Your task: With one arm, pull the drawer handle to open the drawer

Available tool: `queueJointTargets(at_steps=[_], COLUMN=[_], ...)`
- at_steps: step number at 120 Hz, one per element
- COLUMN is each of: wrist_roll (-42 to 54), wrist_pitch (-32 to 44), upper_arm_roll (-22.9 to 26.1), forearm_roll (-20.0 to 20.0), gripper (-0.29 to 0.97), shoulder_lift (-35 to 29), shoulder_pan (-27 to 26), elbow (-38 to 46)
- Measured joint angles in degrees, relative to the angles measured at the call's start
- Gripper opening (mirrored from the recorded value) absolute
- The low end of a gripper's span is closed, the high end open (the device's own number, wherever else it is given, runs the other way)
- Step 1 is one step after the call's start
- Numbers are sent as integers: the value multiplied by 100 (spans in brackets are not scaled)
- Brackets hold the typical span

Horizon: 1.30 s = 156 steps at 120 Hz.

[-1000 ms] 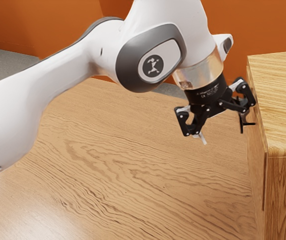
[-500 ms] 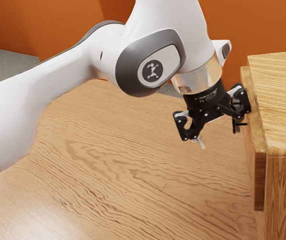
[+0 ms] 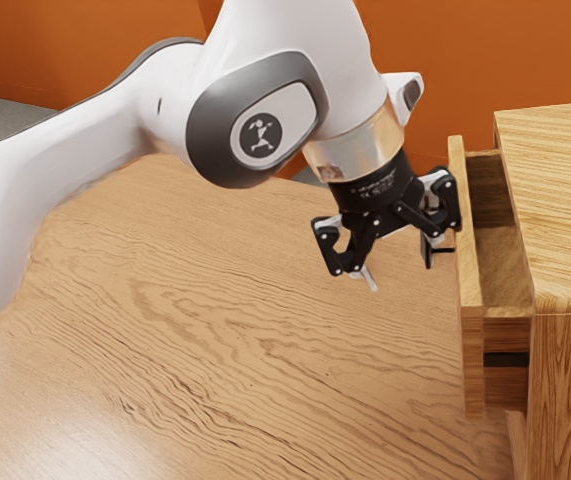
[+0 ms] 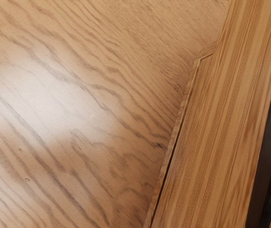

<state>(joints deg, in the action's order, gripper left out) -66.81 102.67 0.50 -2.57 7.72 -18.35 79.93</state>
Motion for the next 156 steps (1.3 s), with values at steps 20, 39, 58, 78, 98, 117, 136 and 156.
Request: queueJointTargets(at_steps=[20,39,58,78,98,117,136,156], wrist_roll=[11,14,14,10,7,1,-8,-21], wrist_pitch=[43,70,96,110,125,137,180,211], upper_arm_roll=[-56,-142,-212,-307,-497,-511,-597,-624], forearm_roll=[35,70,97,151,191,232,274,340], gripper=[66,66,67,67,67,67,67,67], shoulder_lift=[-201,-342,-500,-637,-799,-1011,-1216,-1404], shoulder_pan=[-22,-67,-89,-144,-271,-222,-196,-124], elbow=[259,441,673,844,1029,1291,1542,1740])
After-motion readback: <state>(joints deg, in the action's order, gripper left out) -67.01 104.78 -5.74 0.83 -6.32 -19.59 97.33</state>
